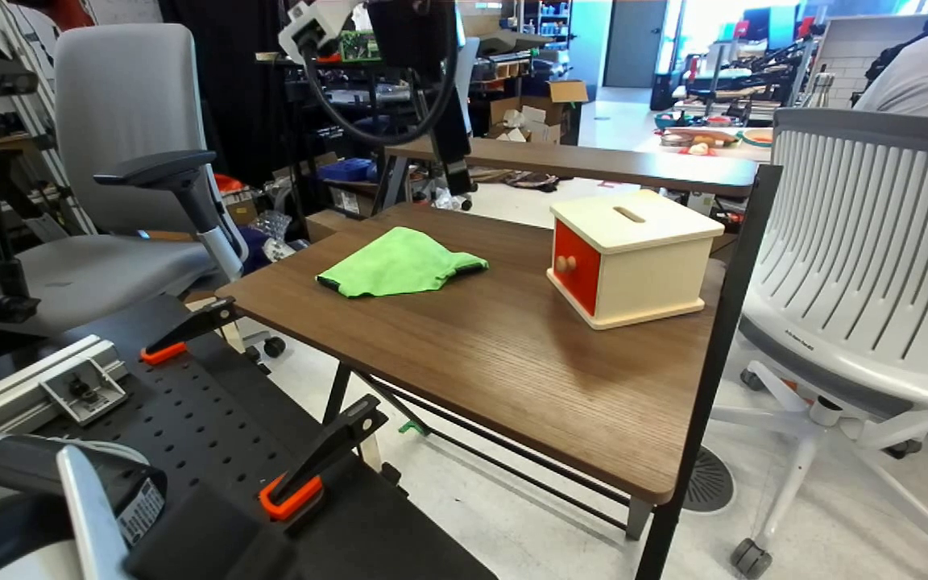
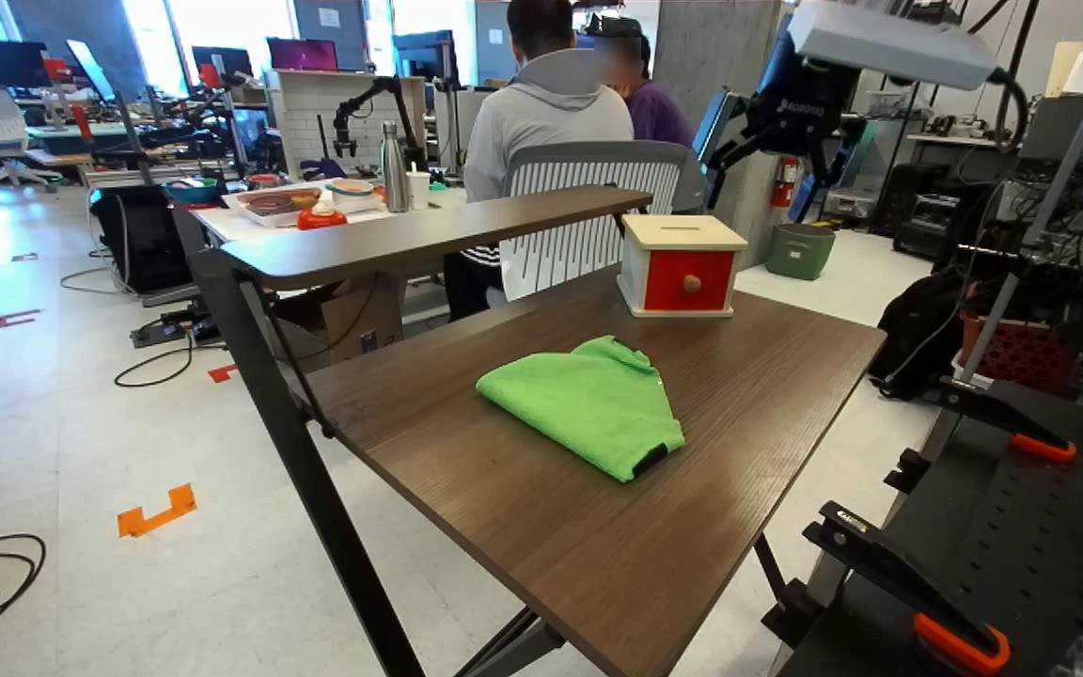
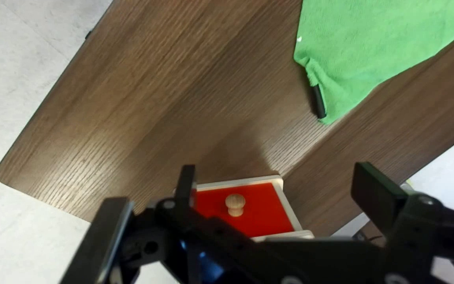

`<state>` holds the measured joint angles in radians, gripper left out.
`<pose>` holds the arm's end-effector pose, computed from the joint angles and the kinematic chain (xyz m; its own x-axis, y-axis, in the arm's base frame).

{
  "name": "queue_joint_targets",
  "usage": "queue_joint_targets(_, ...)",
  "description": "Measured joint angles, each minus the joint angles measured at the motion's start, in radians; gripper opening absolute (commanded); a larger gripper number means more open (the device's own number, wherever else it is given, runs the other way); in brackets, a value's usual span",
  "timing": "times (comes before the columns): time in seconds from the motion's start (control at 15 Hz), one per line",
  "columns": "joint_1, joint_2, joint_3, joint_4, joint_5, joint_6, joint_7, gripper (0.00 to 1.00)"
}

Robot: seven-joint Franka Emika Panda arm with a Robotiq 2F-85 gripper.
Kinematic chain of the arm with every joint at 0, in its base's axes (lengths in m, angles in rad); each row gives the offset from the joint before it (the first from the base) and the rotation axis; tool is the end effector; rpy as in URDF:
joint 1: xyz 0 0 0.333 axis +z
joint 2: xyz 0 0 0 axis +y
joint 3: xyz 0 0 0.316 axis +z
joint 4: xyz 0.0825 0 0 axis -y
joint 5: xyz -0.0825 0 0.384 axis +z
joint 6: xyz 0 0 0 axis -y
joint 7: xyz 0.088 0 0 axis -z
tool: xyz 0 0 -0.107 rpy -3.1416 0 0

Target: Open the drawer

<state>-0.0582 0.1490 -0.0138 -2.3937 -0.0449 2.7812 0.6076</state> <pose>0.5226 -0.0357 0.2794 0.7778 -0.5928 0.2091 -0.5831 -0.8046 -0.1121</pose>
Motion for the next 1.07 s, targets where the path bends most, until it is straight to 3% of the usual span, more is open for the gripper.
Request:
queue_joint_targets(0.47,0.096,0.243,-0.145,0.204,-0.04,0.01,0.122,1.0)
queue_joint_targets(1.07,0.171,0.436,-0.228,0.369,-0.037,0.01,0.17,1.0)
